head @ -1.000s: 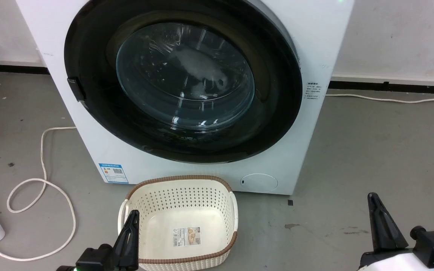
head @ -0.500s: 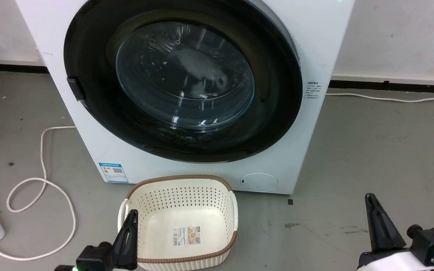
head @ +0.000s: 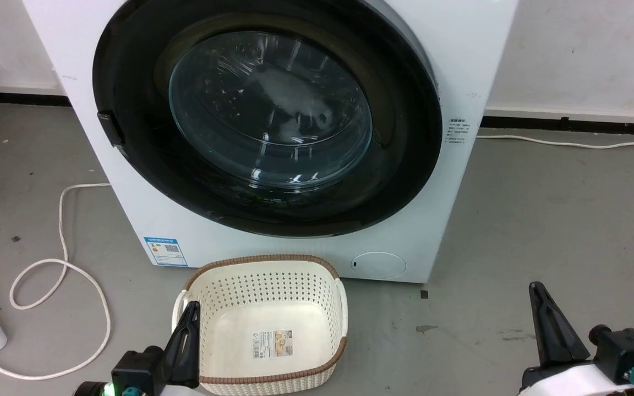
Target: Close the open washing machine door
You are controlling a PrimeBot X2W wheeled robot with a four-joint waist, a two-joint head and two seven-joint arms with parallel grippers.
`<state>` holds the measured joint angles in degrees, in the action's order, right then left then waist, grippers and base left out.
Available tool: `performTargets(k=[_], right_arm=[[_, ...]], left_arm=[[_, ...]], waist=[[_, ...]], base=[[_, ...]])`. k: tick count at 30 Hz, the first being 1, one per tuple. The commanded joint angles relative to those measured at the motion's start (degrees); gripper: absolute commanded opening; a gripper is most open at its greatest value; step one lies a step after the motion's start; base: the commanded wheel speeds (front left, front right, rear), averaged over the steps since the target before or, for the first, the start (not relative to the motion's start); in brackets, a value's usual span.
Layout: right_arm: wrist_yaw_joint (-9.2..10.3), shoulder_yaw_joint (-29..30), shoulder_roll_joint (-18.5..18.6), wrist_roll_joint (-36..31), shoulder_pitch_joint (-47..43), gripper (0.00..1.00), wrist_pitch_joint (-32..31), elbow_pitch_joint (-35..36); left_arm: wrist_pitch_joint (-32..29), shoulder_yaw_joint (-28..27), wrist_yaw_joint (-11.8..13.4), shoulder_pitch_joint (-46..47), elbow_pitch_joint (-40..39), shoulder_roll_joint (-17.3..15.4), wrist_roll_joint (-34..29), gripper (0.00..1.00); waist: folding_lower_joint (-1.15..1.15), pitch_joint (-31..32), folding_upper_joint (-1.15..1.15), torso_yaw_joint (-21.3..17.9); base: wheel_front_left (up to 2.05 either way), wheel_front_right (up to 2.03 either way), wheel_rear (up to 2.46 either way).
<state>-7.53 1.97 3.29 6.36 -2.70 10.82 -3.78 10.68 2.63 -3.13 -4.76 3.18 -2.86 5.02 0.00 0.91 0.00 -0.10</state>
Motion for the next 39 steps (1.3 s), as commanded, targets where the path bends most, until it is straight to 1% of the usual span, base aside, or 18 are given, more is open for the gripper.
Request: performTargets(k=[1, 39], right_arm=[[0.01, -0.1, -0.1, -0.5, 0.6, 0.0, -0.3, 0.4], [0.03, -1.0, -0.3, -3.3, 1.6, 0.0, -5.3, 2.0]], left_arm=[[-0.2, -0.2, 0.4, 0.7, -0.3, 0.0, -0.6, 0.0], [-5.1, -1.4, 1.7, 2.6, -1.6, 0.0, -2.7, 0.0]], waist=[[0.0, 0.0, 0.0, 0.0], [0.0, -0.4, 0.0, 0.0]], base=[[0.0, 0.0, 0.0], [0.0, 0.0, 0.0]])
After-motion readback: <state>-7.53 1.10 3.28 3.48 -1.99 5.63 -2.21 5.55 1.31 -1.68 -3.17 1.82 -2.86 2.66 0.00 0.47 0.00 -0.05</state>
